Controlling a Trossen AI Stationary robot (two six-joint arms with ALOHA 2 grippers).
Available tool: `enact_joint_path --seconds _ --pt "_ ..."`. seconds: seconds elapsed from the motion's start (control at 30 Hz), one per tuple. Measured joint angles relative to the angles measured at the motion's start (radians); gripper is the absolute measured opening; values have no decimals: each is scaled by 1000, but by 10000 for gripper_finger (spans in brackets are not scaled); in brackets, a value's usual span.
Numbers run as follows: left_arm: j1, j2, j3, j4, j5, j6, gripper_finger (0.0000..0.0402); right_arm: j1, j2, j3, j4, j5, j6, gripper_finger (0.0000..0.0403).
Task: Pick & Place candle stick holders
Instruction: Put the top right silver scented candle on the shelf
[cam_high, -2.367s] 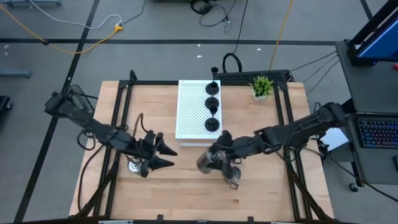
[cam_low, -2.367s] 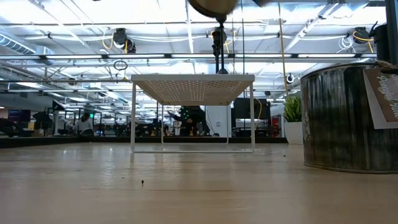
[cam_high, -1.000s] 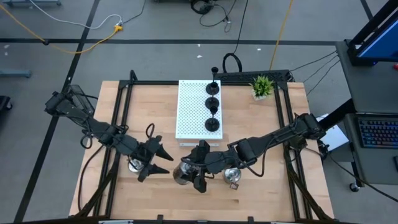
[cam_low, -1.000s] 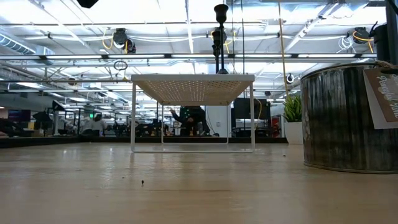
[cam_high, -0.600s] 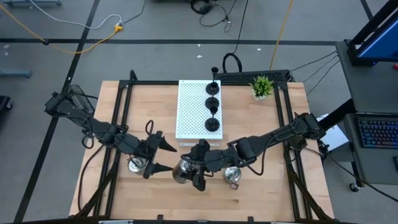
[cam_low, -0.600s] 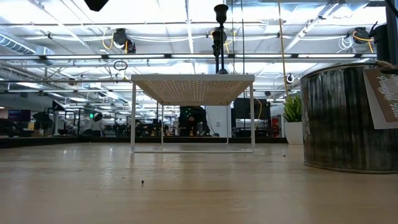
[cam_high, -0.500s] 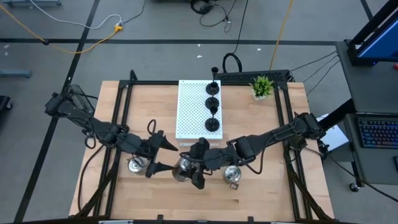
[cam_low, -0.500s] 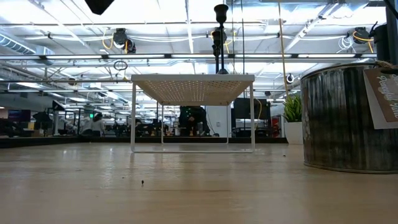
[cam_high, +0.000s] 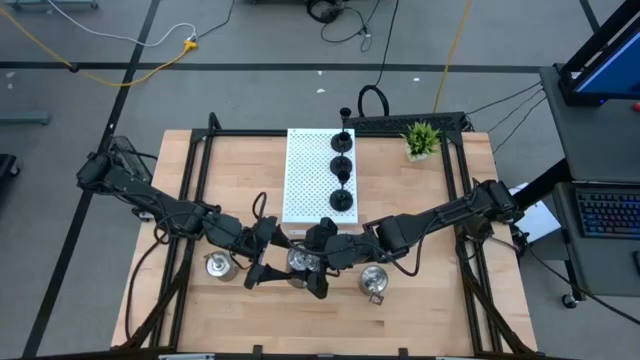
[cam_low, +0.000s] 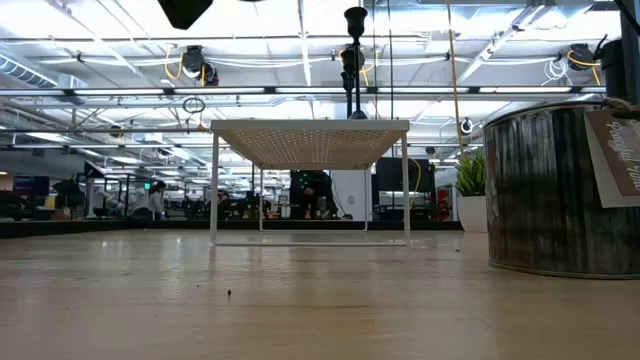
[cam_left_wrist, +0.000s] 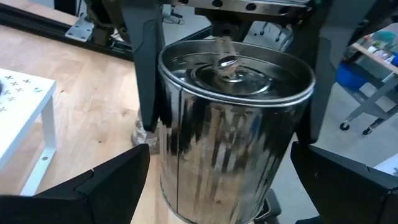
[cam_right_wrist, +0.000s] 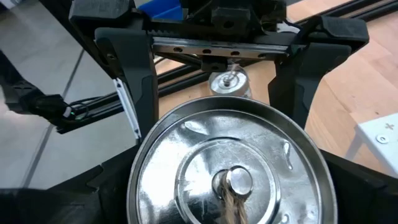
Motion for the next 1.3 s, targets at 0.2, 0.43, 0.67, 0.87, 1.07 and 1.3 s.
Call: enact_joint_path --seconds 0.2,0.43,0.67,0.87,1.07,1.3 --pt "8 9 0 25 8 -14 400 -6 -1 -2 30 -8 -20 342" --pt "13 35 0 87 30 -29 400 -18 -3 -2 53 -8 -31 342" --pt "22 59 -1 148 51 -33 400 -29 -2 -2 95 -12 -30 342" --pt "29 87 -1 228 60 -31 400 -35 -2 -2 109 -5 -27 341" --pt "33 97 -1 261 42 -51 400 -38 -2 -2 116 -4 -24 340" --pt "24 97 -1 260 -35 -40 398 -42 -2 -2 113 5 -32 339"
